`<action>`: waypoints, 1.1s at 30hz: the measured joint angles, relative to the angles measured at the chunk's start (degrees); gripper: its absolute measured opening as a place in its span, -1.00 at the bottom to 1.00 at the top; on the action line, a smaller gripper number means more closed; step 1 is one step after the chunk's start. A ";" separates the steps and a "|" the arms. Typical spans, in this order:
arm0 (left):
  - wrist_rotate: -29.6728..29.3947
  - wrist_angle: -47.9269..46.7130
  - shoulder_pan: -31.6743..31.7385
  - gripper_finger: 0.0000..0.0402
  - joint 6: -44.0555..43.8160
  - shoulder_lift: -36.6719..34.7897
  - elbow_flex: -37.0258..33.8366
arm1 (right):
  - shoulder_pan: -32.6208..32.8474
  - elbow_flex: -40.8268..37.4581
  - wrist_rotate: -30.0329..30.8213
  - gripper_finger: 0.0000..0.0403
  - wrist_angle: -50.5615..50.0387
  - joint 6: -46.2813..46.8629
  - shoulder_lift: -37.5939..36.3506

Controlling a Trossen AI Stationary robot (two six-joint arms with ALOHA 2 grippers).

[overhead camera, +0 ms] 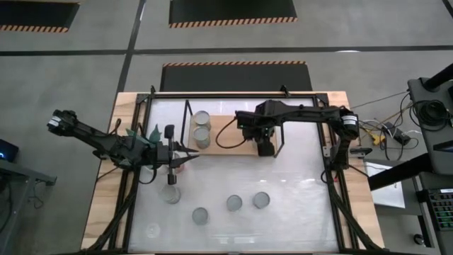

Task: Pick and place cans onto a shelf
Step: Put the large canned carrots on the shelf

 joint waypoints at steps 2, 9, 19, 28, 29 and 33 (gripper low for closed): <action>0.00 0.06 0.00 -0.80 0.00 0.00 0.00 | 0.02 -0.86 -0.63 0.52 0.63 -0.05 0.00; 0.01 0.16 0.00 -0.80 0.00 0.00 0.00 | 0.00 -2.62 -0.50 0.72 2.82 0.66 0.04; 0.02 0.33 0.00 -0.80 0.00 0.02 0.00 | -0.11 -1.57 -0.02 0.81 3.56 0.25 -0.14; 0.04 0.35 0.00 -0.80 0.00 0.02 0.00 | 0.24 5.02 0.03 0.81 -1.31 4.57 -0.37; 0.04 0.35 0.00 -0.80 0.00 0.04 0.00 | 0.59 5.59 0.17 0.81 -2.06 5.93 -0.63; 0.07 0.33 0.00 -0.80 -1.02 0.04 0.00 | 4.08 4.61 0.42 0.80 -0.24 10.75 -4.35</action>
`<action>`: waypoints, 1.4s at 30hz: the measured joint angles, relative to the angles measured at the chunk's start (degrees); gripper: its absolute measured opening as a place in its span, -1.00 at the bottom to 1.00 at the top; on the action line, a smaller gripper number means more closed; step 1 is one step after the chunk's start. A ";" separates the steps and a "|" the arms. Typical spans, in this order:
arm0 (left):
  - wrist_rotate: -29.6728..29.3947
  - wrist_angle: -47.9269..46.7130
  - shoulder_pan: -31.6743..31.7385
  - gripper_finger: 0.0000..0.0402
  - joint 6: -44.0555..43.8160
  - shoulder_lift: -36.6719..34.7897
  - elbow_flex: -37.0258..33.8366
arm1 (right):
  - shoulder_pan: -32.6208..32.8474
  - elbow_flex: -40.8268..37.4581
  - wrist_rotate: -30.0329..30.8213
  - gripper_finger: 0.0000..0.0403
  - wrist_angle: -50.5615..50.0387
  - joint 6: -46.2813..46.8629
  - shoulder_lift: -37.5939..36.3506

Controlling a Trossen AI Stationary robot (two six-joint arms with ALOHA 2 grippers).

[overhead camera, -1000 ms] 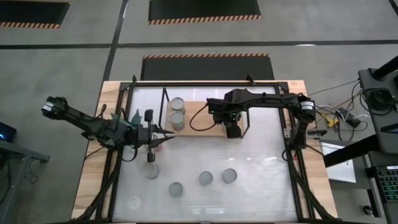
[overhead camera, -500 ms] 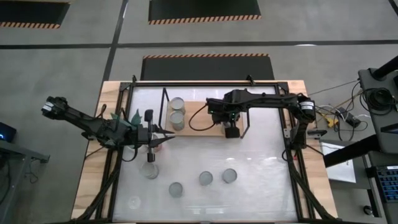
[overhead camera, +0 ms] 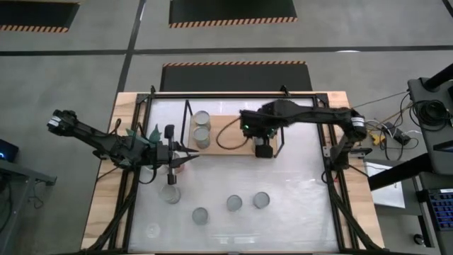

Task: Pick and place cans onto a shelf
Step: Put the large canned carrots on the shelf, then put the large canned pineapple on the shelf

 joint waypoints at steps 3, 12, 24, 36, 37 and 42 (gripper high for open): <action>0.02 0.02 -0.04 -0.80 -0.51 0.00 0.00 | 5.33 -3.86 4.19 0.76 5.36 3.29 -4.62; 0.02 -0.24 -0.07 -0.80 -1.11 0.86 0.00 | 23.94 -21.60 14.15 0.62 25.09 20.36 -16.96; 0.02 1.13 -0.03 -0.80 -3.21 2.62 0.25 | 33.81 -31.73 19.35 0.62 34.92 30.32 -18.00; -9.20 -60.09 -0.71 -0.81 -58.07 10.03 14.63 | 40.63 -36.84 36.80 0.62 41.20 25.97 -18.56; -9.08 -67.08 -0.72 -0.81 -64.23 11.89 16.11 | 40.73 -37.36 37.30 0.62 42.09 24.78 -18.60; -0.34 -81.22 -0.76 -0.81 -74.74 20.57 20.98 | 40.59 -39.32 38.77 0.62 46.64 20.23 -18.75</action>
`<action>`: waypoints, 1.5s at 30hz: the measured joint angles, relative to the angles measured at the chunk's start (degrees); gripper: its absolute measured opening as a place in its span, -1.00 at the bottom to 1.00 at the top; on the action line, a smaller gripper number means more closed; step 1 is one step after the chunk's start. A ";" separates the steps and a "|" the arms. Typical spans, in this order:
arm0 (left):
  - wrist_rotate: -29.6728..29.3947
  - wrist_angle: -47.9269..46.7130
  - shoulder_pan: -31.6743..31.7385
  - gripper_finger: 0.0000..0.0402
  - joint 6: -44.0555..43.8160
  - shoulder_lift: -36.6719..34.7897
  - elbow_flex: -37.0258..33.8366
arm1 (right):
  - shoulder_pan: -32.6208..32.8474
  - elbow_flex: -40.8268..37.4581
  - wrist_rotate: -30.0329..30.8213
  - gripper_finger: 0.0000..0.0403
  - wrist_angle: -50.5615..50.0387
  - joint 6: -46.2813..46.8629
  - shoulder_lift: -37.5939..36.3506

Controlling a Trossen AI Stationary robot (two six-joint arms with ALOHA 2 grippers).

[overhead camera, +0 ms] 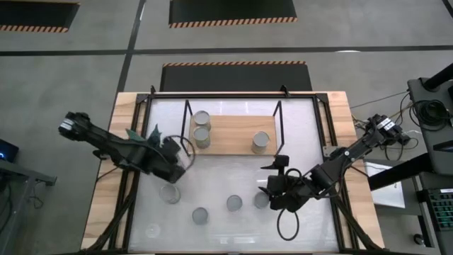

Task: Pick and place cans onto a shelf
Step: Put the large canned pineapple on the shelf

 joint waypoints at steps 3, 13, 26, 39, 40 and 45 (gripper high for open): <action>4.17 -0.89 0.00 -0.81 2.32 4.63 1.63 | 0.01 -0.41 0.79 0.62 0.82 -1.99 0.00; 4.95 -6.02 0.59 -0.81 2.52 12.69 2.55 | 0.01 -0.43 1.50 0.62 1.31 -2.38 -0.09; 5.19 -2.35 0.59 -0.81 2.56 13.88 -0.37 | 0.01 -1.36 1.51 0.62 1.35 -2.22 -0.11; 5.21 0.31 0.59 -0.81 1.83 13.88 -2.89 | 0.03 -3.25 1.92 0.62 1.68 -0.01 -0.13; 5.22 0.97 0.59 -0.81 2.03 13.88 -2.89 | 0.01 -3.25 1.92 0.62 1.72 0.14 -0.13; 6.78 4.52 0.59 -0.81 4.30 13.85 -1.45 | 0.01 -3.25 1.94 0.62 1.72 0.16 -0.13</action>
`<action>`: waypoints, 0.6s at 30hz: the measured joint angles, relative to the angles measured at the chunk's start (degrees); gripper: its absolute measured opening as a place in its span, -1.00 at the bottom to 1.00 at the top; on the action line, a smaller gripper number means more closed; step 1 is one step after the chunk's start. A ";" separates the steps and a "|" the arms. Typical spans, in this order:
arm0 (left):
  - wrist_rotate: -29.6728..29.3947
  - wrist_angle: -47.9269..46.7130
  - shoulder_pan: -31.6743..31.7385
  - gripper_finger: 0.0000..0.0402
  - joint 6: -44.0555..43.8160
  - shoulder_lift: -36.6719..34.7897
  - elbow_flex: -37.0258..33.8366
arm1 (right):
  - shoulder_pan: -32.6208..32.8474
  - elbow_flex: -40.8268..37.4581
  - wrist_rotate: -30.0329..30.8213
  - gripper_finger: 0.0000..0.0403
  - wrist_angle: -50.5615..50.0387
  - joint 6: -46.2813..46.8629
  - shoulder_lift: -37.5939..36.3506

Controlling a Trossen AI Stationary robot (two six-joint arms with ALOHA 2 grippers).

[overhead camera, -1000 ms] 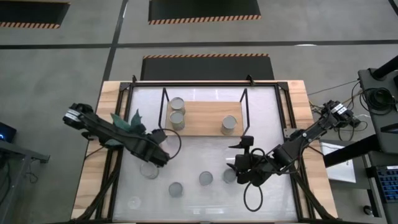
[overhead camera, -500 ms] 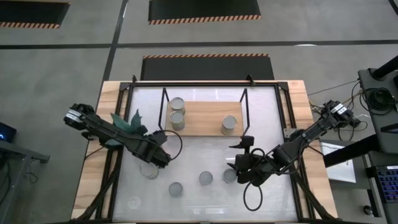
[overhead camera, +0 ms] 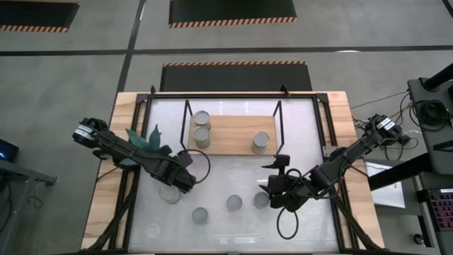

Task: Pick and place cans onto a shelf
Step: Put the large canned pineapple on the shelf

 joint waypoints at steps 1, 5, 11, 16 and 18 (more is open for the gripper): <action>0.01 -0.10 0.00 -0.81 0.19 0.03 0.65 | 0.00 0.00 0.02 0.62 0.00 -0.02 0.00; -0.26 -0.30 0.00 -0.81 1.90 0.01 3.83 | 0.00 0.00 0.07 0.62 0.00 -0.22 0.00; -0.47 -3.62 0.00 -0.81 2.87 -0.01 4.72 | 0.00 0.00 1.03 0.62 0.00 -0.41 0.00; -0.42 -8.71 0.44 -0.81 0.67 -0.01 2.37 | 0.00 0.00 1.03 0.62 -0.01 -0.41 0.00; -0.44 -8.03 0.66 -0.81 0.45 -0.01 0.86 | 0.00 0.00 1.03 0.62 0.00 -0.41 0.00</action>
